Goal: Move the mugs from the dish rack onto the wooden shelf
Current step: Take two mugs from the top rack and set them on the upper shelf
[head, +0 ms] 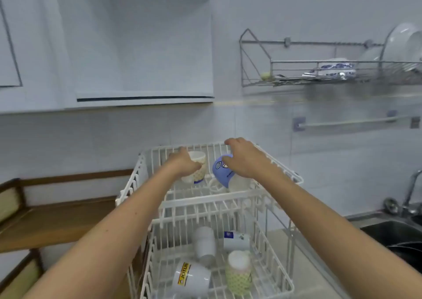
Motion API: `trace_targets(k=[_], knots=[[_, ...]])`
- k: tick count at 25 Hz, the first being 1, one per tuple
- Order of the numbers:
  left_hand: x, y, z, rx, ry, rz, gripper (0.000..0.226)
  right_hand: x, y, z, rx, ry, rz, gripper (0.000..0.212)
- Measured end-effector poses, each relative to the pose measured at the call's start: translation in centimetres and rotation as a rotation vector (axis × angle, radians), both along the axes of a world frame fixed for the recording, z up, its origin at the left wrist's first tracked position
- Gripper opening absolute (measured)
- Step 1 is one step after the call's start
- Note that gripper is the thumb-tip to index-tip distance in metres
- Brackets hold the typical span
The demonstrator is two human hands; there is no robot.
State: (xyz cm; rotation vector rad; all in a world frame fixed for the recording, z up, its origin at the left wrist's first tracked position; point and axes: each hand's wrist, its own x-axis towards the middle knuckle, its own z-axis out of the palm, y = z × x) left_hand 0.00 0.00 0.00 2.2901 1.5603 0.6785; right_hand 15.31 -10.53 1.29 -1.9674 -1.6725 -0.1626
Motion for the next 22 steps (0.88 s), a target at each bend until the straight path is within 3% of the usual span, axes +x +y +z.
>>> trace_targets(k=[4, 9, 14, 18, 22], knots=[[1.6, 1.4, -0.6, 0.013, 0.031, 0.069, 0.079, 2.1, 2.8, -0.1, -0.272, -0.027, -0.051, 0.050], [3.0, 2.7, -0.3, 0.031, 0.161, 0.120, 0.100, 2.6, 4.8, 0.8, -0.441, -0.009, -0.042, 0.055], [3.0, 3.7, -1.1, 0.073, 0.160, 0.170, 0.093, 2.6, 5.5, 0.7, -0.645, 0.096, -0.075, 0.056], [3.0, 3.6, -1.0, 0.099, 0.149, 0.192, 0.088, 3.1, 5.5, 0.1, -0.567, 0.319, -0.052, 0.079], [0.6, 2.1, 1.0, 0.103, 0.081, 0.136, 0.092, 3.0, 4.2, 0.1, -0.385, 0.354, 0.005, 0.089]])
